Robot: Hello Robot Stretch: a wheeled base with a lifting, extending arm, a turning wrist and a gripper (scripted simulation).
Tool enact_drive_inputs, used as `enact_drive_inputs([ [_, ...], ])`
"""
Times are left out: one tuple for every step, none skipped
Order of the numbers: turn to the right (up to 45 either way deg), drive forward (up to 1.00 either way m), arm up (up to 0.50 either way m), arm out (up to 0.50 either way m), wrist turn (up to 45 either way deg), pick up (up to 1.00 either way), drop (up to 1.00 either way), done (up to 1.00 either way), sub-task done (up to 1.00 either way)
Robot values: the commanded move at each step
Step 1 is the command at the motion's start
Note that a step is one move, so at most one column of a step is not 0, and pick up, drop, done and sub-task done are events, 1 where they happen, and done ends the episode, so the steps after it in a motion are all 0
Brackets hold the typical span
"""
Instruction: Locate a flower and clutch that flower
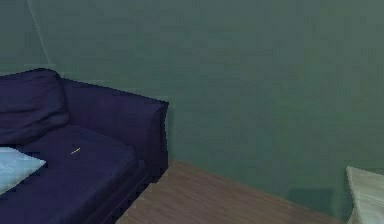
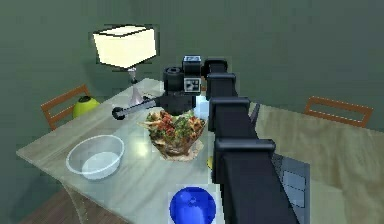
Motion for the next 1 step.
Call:
enact_drive_inputs([
  [0.0, 0.0, 0.0, 0.0, 30.0, 0.0, 0.0, 0.0, 0.0],
])
